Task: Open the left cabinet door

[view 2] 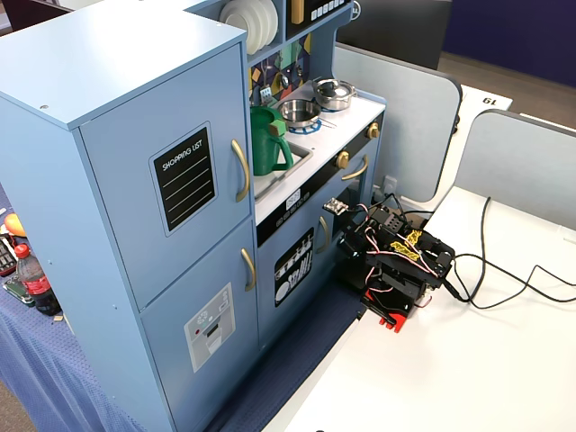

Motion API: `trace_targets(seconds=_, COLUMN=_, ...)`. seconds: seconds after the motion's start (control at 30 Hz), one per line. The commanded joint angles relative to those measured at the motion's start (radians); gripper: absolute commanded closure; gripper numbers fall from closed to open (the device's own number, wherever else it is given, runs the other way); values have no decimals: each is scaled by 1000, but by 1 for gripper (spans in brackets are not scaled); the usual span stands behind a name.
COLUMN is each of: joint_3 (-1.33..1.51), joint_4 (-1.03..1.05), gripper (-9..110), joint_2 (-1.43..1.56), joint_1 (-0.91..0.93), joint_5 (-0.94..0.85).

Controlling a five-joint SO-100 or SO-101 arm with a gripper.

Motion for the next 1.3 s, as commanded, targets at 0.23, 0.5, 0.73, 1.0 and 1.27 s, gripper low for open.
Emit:
trace_targets(seconds=0.23, joint_3=-244, joint_4=-221, gripper=101, joint_2=-38, joint_1=-337, joint_5=41)
trace_targets(seconds=0.5, joint_3=-566, joint_4=-571, gripper=97, joint_2=-189, joint_1=-410, joint_5=-152)
trace_targets(seconds=0.73, joint_3=-838, joint_4=-864, gripper=86, joint_2=-433, joint_1=-525, joint_5=-124)
trace_targets(seconds=1.0, joint_3=-1019, joint_4=-1012, gripper=80, joint_2=-624, joint_1=-607, joint_5=-155)
trace_targets(seconds=1.27, joint_3=-1074, joint_4=-1175, gripper=80, joint_2=-773, joint_1=-638, joint_5=-158)
